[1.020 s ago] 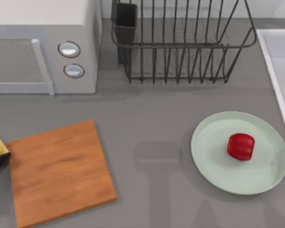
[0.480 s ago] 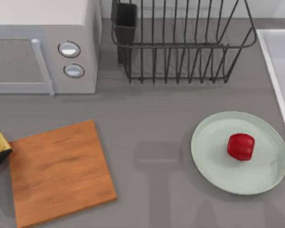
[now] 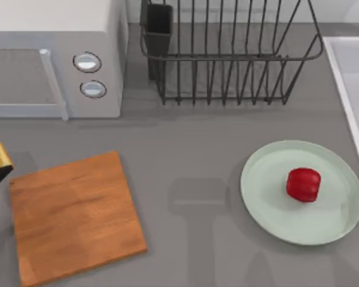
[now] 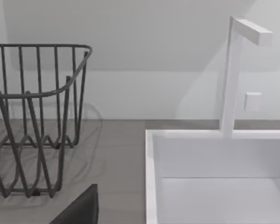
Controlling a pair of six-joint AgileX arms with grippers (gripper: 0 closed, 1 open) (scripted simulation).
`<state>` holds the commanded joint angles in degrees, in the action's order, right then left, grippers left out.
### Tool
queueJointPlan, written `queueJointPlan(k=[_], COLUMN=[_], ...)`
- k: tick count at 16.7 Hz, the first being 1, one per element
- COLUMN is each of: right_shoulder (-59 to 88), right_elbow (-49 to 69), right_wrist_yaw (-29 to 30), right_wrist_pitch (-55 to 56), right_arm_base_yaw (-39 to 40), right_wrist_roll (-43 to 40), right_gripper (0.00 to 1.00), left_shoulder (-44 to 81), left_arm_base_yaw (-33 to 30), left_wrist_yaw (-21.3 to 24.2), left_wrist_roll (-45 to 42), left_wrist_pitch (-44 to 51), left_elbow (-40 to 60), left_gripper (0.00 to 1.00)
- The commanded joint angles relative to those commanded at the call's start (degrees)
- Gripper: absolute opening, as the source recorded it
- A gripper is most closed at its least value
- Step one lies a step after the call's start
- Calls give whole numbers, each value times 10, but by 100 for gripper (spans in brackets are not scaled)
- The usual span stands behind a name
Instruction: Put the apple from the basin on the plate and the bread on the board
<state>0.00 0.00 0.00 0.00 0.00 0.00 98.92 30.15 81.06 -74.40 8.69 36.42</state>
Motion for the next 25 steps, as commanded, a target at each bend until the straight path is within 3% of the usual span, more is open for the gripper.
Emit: queueJointPlan(k=[9, 17, 21, 25], right_shoulder=[0, 0, 0, 0], right_elbow=[0, 0, 0, 0], right_wrist_yaw=[0, 0, 0, 0], right_wrist_pitch=[0, 0, 0, 0], right_arm_base_yaw=[0, 0, 0, 0], right_wrist_roll=[0, 0, 0, 0], right_gripper=[100, 100, 100, 100], left_shoulder=[-43, -46, -64, -92], left_arm_base_yaw=[38, 23, -48, -160], left_wrist_yaw=[-53, -66, -149, -304], left_wrist_roll=[52, 67, 149, 285], left_wrist_pitch=[58, 50, 19, -29], left_elbow=[28, 22, 1, -31], left_gripper=[0, 0, 0, 0])
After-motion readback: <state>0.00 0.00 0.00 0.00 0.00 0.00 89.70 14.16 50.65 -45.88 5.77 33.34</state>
